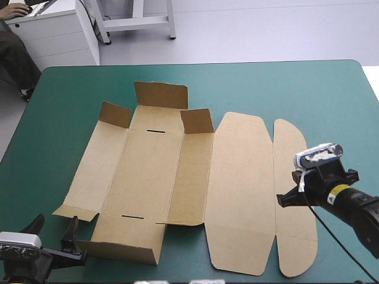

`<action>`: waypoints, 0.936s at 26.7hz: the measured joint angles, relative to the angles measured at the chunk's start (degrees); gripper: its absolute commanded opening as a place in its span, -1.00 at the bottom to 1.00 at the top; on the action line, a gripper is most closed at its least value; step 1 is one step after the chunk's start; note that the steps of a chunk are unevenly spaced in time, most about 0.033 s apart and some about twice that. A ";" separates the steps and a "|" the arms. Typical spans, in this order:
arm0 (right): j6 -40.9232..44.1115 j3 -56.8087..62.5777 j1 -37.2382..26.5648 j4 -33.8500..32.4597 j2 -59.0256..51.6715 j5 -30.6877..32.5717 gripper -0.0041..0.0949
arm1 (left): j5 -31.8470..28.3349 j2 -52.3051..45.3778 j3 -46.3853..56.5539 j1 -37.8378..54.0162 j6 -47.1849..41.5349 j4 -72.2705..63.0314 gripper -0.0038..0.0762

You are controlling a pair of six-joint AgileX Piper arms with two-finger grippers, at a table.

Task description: Fold the box

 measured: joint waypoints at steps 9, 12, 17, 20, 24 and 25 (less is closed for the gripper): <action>2.21 9.27 -0.06 0.00 -14.91 -5.10 -0.92 | -0.29 0.00 0.00 0.00 0.00 0.00 0.37; 2.37 10.90 -0.06 0.00 -17.58 -4.54 -0.92 | -0.43 0.00 0.00 0.00 0.00 0.39 0.37; 2.42 12.17 -0.06 0.00 -20.41 -3.35 -0.92 | 0.71 3.75 -3.70 0.00 0.00 4.89 0.37; 2.42 13.14 -0.11 0.00 -21.38 -3.10 -0.92 | 0.91 10.06 -8.65 0.00 0.00 7.74 0.37; 2.42 14.76 -0.11 0.06 -21.81 -2.80 -0.92 | 1.16 26.25 -21.64 0.00 0.00 13.47 0.37; 2.42 14.90 -0.11 0.06 -21.87 -2.64 -0.92 | 1.85 32.02 -25.85 0.00 0.00 13.98 0.37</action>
